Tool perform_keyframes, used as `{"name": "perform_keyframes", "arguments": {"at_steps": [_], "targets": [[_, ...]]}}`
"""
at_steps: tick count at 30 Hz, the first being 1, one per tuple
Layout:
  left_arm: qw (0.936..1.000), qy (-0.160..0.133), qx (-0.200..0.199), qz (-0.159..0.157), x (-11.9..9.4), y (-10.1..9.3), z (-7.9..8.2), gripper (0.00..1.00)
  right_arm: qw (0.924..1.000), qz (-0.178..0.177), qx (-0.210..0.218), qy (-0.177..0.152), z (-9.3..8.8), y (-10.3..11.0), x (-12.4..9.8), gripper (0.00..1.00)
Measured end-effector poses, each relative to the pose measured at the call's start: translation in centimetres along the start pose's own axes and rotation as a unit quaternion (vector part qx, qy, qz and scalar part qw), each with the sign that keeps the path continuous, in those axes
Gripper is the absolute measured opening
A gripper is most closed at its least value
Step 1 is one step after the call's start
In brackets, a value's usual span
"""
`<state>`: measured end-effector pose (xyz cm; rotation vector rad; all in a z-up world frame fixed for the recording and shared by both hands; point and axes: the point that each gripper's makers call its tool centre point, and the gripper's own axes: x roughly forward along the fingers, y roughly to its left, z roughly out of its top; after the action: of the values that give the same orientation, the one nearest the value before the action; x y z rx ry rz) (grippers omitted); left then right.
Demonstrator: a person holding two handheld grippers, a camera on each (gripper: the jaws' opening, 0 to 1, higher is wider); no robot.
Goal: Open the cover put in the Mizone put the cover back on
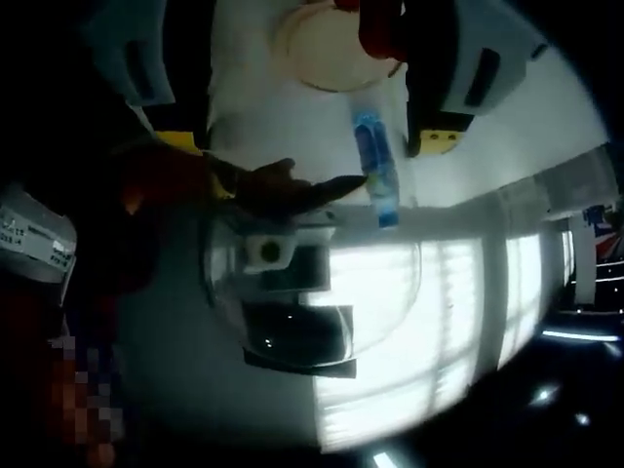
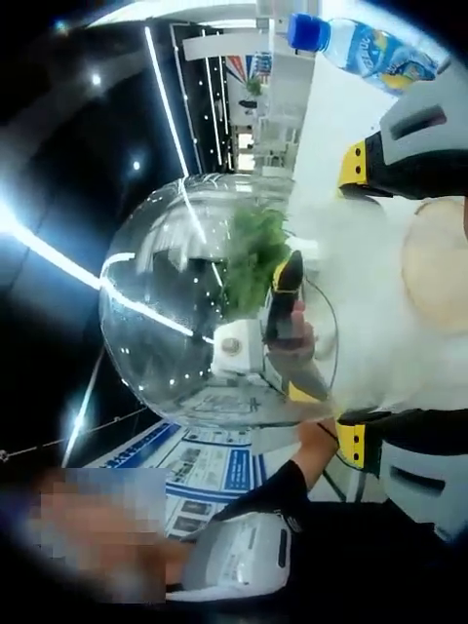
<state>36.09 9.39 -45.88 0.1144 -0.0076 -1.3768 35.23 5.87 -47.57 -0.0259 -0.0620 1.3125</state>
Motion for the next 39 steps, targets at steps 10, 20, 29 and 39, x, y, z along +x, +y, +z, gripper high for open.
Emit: {"name": "perform_keyframes", "arguments": {"at_steps": [10, 20, 29, 39], "targets": [[1.0000, 0.001, 0.002, 0.000, 0.0, -1.6, 0.6, 0.70, 1.0000, 0.000, 0.004, -0.004, 0.4, 1.7, -0.7, 0.83], [0.9998, -0.005, 0.000, 0.020, -1.1, -3.7, 0.4, 0.70, 0.9998, 0.018, 0.003, -0.001, 0.3, 3.5, -0.5, 0.83], [0.9994, -0.010, -0.009, 0.032, -1.7, -5.4, 0.1, 0.70, 0.9995, 0.029, 0.006, 0.010, 0.0, 5.1, -0.7, 0.83], [0.9993, -0.008, -0.014, 0.034, -1.8, -7.2, -0.8, 0.70, 0.9994, 0.029, 0.002, 0.020, -0.8, 6.7, -1.4, 0.83]]}}
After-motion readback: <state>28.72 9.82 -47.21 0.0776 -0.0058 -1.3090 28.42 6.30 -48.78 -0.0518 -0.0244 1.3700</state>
